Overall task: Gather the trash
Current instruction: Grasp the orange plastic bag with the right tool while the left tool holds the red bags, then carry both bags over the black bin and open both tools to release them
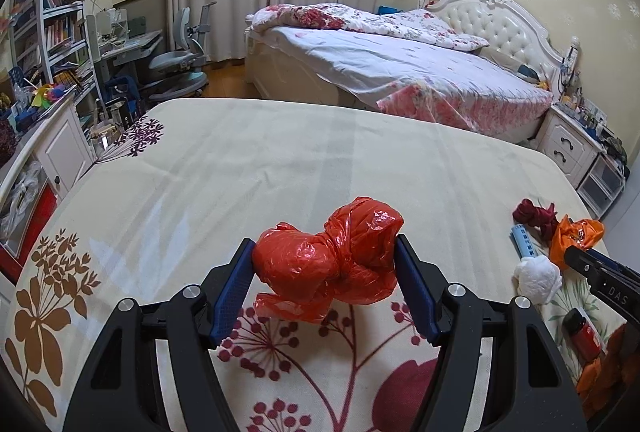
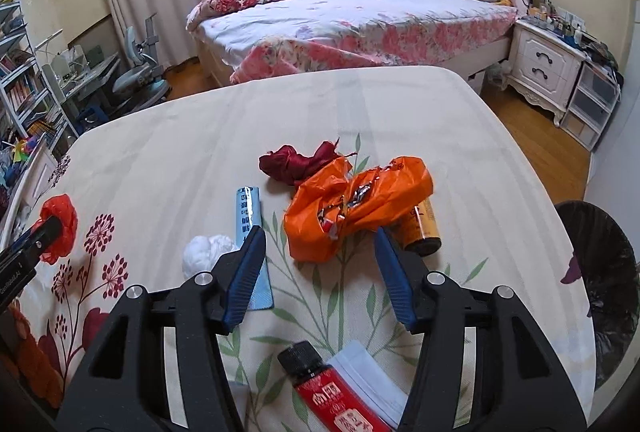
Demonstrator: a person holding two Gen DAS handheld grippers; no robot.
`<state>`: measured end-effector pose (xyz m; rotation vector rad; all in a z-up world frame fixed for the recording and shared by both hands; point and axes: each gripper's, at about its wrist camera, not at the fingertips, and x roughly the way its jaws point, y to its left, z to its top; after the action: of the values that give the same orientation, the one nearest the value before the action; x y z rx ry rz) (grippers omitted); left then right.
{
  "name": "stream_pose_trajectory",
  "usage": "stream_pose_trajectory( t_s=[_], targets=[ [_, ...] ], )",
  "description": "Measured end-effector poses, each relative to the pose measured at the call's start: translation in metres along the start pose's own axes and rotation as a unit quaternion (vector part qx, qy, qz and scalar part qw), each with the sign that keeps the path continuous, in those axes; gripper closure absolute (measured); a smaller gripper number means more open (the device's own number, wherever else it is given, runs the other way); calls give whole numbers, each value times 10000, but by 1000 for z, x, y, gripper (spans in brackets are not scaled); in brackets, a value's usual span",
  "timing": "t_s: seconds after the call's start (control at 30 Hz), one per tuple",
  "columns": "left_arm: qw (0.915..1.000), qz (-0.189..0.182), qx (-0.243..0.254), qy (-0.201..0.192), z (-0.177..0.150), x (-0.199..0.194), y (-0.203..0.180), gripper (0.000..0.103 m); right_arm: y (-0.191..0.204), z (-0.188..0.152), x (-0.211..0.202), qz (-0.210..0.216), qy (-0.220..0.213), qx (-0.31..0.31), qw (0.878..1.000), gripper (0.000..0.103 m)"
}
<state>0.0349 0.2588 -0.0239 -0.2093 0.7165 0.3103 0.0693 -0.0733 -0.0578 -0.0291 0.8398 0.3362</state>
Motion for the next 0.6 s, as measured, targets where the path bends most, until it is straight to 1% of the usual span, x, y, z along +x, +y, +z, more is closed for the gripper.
stream_pose_trajectory(
  t_s=[0.13, 0.2, 0.27, 0.37, 0.6],
  targets=[
    [10000, 8, -48, 8, 2, 4, 5, 36, 4, 4, 13, -131, 135, -39, 9998, 48],
    [10000, -3, -50, 13, 3, 6, 6, 36, 5, 5, 16, -166, 172, -56, 9997, 51],
    [10000, -37, -47, 29, 3, 8, 5, 36, 4, 5, 18, -147, 241, -72, 9996, 74],
    [9999, -91, -27, 54, 1, 10, 3, 36, 4, 4, 17, -138, 225, -88, 9996, 76],
    [9998, -194, 32, 67, -3, 5, -7, 36, 6, -3, -5, -125, -29, -242, 9996, 77]
  ],
)
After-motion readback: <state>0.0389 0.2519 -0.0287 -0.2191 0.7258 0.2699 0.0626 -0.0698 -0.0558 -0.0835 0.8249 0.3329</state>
